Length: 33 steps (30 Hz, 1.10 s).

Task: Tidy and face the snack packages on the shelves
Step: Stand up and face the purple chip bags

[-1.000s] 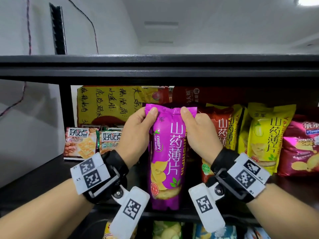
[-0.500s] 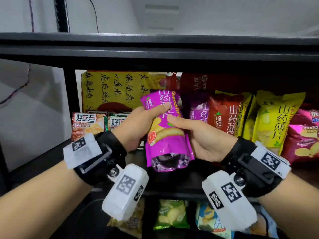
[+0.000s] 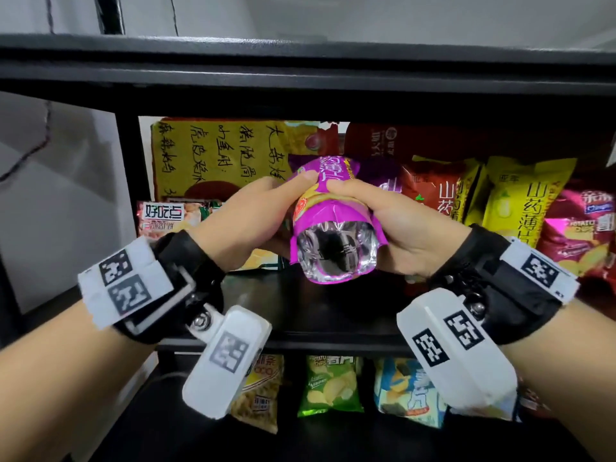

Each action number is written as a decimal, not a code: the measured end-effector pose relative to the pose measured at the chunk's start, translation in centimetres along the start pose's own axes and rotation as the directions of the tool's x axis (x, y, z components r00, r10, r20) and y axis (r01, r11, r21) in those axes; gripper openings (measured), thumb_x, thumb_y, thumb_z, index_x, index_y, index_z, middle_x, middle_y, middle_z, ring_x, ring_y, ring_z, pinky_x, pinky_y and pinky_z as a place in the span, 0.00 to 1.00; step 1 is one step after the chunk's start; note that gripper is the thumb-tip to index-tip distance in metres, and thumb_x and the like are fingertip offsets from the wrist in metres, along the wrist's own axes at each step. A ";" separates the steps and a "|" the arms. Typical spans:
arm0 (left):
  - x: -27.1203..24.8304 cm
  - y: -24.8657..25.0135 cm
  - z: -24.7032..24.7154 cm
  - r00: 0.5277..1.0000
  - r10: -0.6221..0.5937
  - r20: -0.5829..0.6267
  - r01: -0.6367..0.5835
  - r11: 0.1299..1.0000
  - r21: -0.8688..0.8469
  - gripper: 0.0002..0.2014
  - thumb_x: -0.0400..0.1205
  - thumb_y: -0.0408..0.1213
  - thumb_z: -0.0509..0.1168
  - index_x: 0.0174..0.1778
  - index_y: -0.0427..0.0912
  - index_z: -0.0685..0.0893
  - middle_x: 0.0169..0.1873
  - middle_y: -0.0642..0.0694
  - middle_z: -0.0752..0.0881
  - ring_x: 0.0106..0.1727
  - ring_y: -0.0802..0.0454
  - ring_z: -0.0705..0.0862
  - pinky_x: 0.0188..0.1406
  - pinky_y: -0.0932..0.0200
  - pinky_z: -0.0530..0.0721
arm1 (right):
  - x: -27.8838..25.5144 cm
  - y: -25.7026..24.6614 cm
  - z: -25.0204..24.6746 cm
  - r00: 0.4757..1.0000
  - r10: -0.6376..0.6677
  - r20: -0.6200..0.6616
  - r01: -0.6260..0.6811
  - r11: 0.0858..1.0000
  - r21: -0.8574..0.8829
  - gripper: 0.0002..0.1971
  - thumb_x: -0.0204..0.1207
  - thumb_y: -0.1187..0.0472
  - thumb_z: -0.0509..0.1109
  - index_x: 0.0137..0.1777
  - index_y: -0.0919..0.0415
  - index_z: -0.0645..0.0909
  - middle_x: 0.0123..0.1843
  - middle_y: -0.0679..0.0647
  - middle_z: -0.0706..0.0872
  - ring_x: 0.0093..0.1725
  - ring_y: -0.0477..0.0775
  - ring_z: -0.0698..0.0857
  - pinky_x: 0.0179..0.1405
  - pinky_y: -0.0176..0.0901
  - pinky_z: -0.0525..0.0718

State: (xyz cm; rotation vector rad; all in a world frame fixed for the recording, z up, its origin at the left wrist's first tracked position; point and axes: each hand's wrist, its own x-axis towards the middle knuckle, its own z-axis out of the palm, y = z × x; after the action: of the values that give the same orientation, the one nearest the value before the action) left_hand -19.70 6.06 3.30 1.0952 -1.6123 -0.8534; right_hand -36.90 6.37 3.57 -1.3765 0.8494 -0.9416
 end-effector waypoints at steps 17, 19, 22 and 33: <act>-3.3 0.0 -0.7 0.903 0.395 0.171 -0.426 0.879 0.214 0.47 0.60 0.51 0.84 0.77 0.61 0.73 0.58 0.69 0.86 0.58 0.71 0.86 0.56 0.77 0.81 | 0.5 -0.6 0.4 0.999 0.028 0.023 -0.033 0.977 0.209 0.23 0.76 0.53 0.72 0.69 0.63 0.84 0.68 0.65 0.86 0.67 0.66 0.86 0.73 0.65 0.78; -3.2 0.1 -0.8 0.905 0.397 0.150 -0.424 0.871 0.250 0.47 0.61 0.55 0.83 0.77 0.63 0.73 0.58 0.68 0.87 0.59 0.74 0.84 0.57 0.78 0.80 | 0.7 -0.5 0.1 0.997 0.012 0.075 -0.029 0.975 0.222 0.20 0.67 0.53 0.76 0.57 0.62 0.91 0.62 0.64 0.90 0.59 0.62 0.90 0.61 0.58 0.88; -3.0 0.0 -0.8 0.902 0.421 0.095 -0.431 0.877 0.212 0.40 0.67 0.56 0.80 0.77 0.58 0.76 0.61 0.64 0.87 0.61 0.72 0.83 0.60 0.76 0.79 | 0.9 -0.4 -0.4 0.991 -0.016 0.134 -0.022 0.960 0.278 0.16 0.66 0.52 0.75 0.44 0.65 0.94 0.51 0.64 0.93 0.47 0.60 0.94 0.37 0.53 0.93; -2.8 -1.2 -1.1 0.901 0.424 0.088 -0.431 0.899 0.079 0.29 0.82 0.52 0.66 0.80 0.52 0.74 0.69 0.54 0.85 0.69 0.57 0.83 0.70 0.46 0.82 | 0.4 -0.5 0.7 0.999 -0.026 0.019 0.021 0.980 0.198 0.17 0.61 0.51 0.77 0.42 0.64 0.93 0.46 0.60 0.92 0.44 0.59 0.93 0.41 0.55 0.93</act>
State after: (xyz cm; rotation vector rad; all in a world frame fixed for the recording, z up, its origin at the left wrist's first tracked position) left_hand -17.97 8.23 1.58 0.7342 -1.8761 -0.5271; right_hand -36.08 6.30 4.11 -1.2253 0.7049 -1.0003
